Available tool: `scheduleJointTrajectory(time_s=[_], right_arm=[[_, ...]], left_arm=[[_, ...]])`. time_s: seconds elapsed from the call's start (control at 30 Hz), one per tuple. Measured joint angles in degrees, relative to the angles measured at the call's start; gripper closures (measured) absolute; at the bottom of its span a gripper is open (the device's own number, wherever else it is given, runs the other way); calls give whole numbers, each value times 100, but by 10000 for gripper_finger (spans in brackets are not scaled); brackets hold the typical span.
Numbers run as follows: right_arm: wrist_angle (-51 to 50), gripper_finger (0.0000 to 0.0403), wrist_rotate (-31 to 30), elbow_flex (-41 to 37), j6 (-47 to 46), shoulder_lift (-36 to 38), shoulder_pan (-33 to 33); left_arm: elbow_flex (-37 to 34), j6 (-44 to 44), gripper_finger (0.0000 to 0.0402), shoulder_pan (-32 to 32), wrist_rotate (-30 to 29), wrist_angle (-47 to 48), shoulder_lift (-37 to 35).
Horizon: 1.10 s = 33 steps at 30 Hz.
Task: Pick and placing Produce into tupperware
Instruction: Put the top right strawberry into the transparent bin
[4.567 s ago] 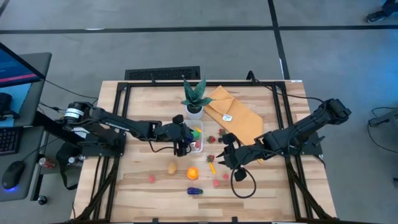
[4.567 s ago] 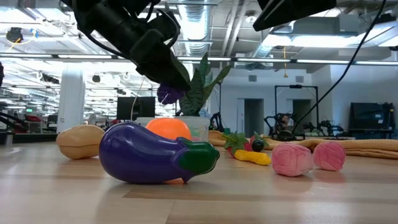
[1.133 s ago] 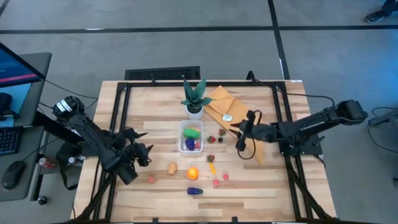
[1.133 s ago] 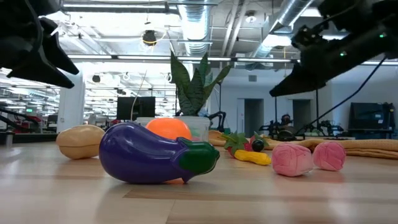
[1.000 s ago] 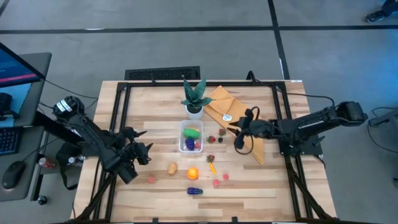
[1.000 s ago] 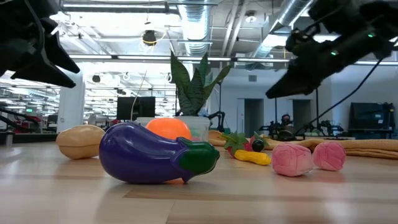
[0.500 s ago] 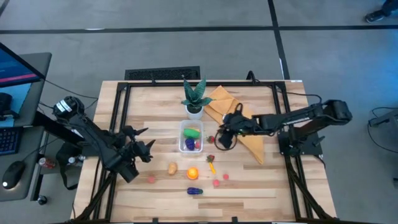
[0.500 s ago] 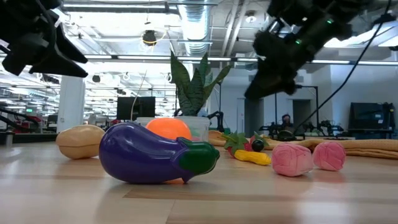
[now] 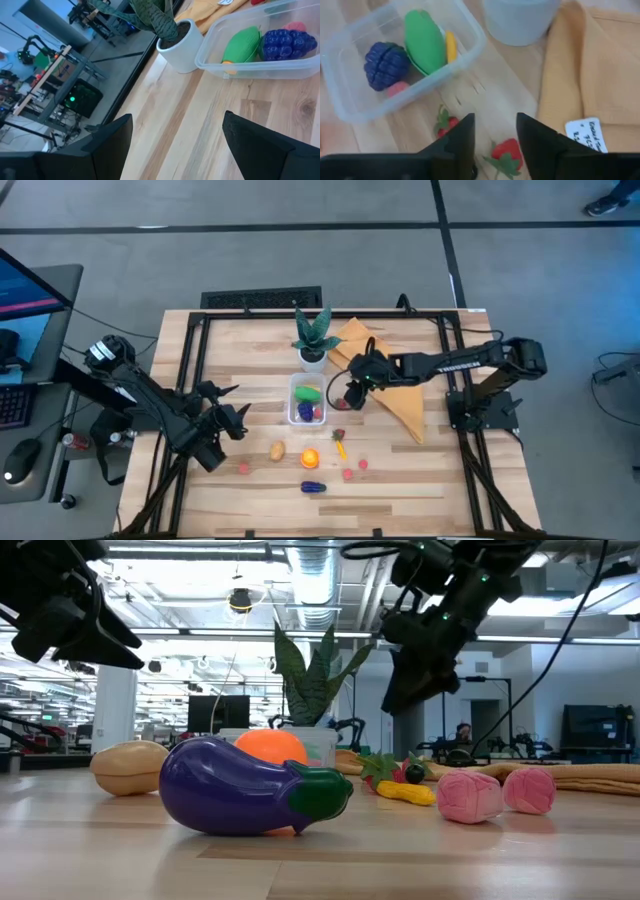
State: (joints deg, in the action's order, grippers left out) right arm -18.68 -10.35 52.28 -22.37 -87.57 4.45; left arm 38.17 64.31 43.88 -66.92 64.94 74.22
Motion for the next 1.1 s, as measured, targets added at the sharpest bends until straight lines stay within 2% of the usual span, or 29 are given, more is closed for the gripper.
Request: scheduleJointTrajectory(time_s=[0.2,0.3,0.6,0.83,1.1], right_arm=[[-170,164,-138,-1,-379,17,30],[-325,142,-345,-1,-715,17,28],[-635,145,-792,-1,-1318,-28,-123],[-594,153,-785,-5,-1372,-467,-276],[-627,168,-778,-1,-1555,-549,-287]], left_arm=[[0,-2,102,0,25,0,0],[0,-2,102,0,26,0,0],[0,-2,102,0,64,-41,0],[0,-2,102,0,120,-59,0],[0,-2,102,0,171,-66,0]])
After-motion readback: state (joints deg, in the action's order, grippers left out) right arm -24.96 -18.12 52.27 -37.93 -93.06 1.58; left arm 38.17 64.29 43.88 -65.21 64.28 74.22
